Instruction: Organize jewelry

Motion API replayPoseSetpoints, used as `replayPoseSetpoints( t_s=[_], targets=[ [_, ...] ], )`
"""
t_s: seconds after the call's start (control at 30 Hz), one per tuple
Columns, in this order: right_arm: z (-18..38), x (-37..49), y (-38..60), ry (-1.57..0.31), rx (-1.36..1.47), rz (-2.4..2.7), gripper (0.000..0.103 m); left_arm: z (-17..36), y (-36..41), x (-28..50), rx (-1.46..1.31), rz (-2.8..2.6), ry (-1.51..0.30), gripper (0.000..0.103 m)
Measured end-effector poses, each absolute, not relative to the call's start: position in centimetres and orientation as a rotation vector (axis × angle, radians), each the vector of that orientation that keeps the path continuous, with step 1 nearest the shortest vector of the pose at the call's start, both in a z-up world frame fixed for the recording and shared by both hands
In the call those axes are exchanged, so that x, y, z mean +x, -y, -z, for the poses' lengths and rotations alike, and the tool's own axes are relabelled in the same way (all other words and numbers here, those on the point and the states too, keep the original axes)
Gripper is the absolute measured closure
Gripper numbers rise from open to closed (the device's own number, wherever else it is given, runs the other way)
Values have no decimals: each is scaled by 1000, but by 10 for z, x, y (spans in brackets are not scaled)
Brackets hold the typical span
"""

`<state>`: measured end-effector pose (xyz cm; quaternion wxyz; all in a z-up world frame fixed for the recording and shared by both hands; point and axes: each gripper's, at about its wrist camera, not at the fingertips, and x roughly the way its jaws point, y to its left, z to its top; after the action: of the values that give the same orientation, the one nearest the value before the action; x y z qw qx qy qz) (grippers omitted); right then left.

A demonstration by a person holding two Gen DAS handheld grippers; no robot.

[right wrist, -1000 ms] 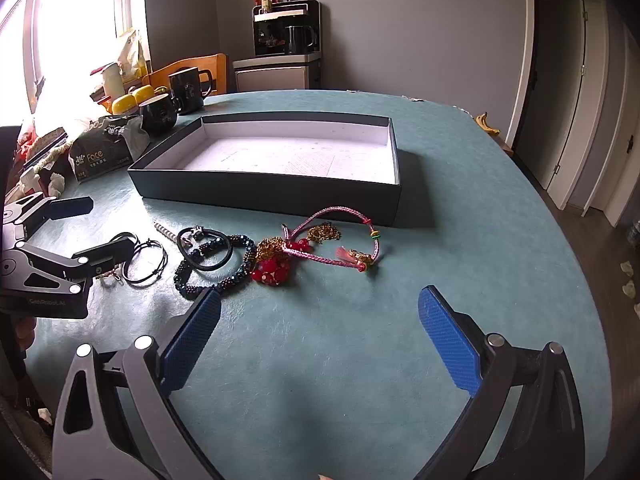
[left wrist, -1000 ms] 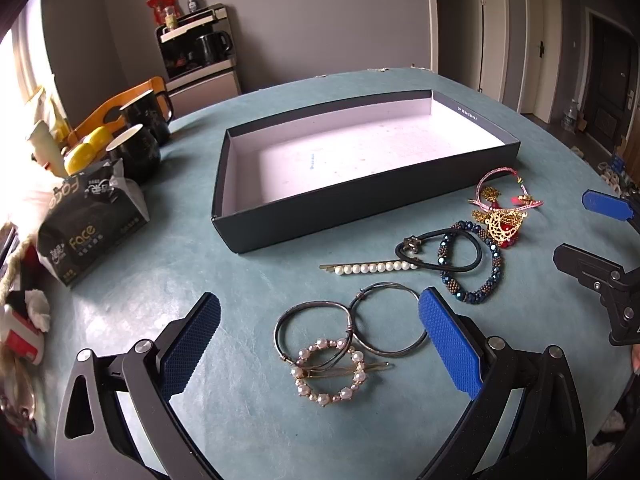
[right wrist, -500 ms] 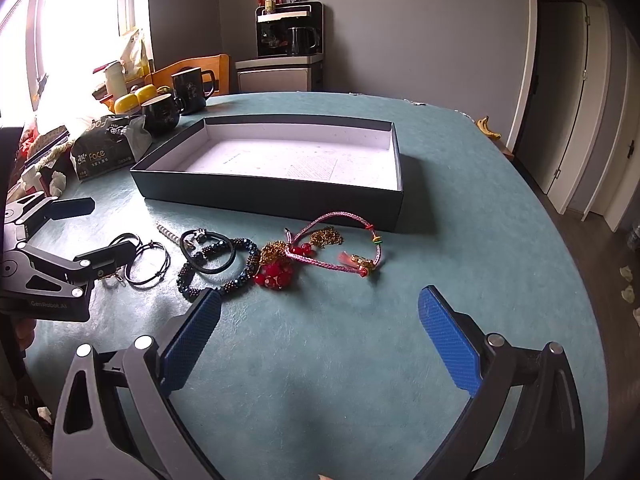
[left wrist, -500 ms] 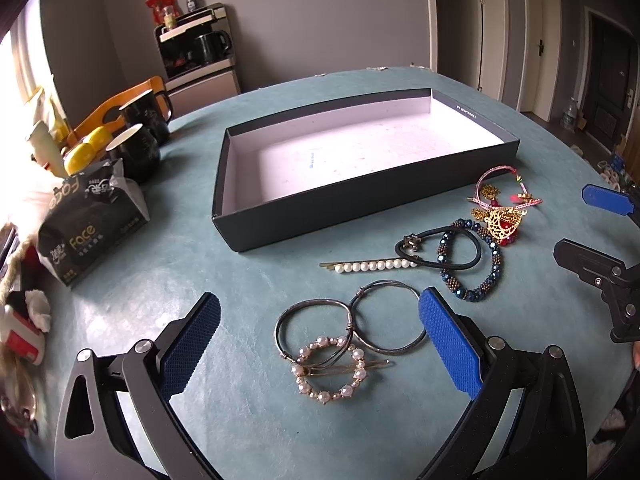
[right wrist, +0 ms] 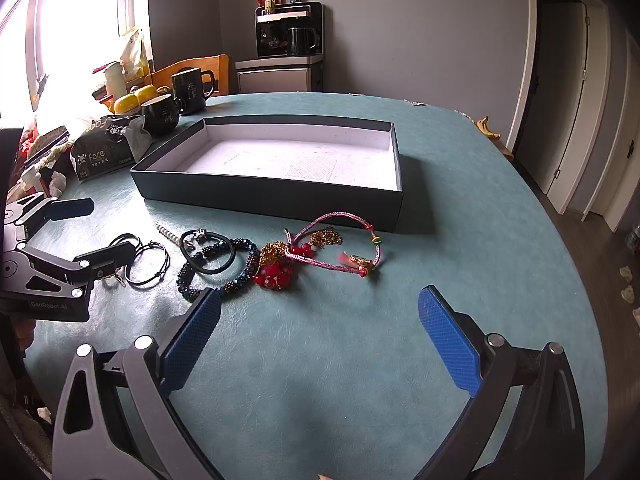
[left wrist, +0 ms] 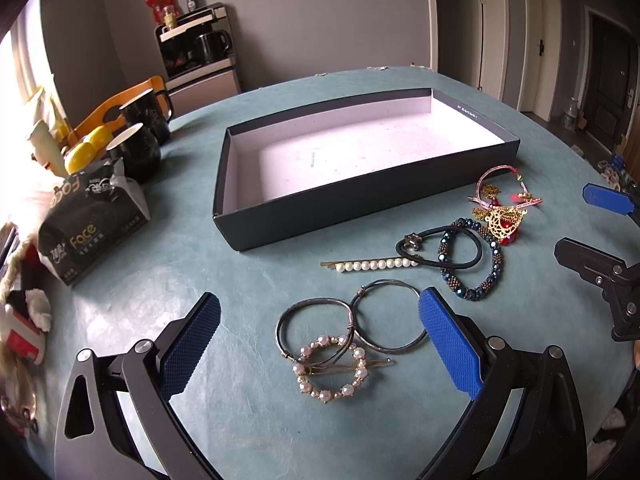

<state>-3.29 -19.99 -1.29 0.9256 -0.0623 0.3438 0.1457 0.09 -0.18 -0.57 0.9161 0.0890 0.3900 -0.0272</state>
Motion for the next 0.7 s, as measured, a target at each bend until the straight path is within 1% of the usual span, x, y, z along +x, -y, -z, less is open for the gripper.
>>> replayPoseSetpoints(
  t_s=[0.7],
  targets=[
    [14, -33, 200, -706, -126, -299, 5, 7, 0, 1, 186, 56, -807, 2]
  ],
)
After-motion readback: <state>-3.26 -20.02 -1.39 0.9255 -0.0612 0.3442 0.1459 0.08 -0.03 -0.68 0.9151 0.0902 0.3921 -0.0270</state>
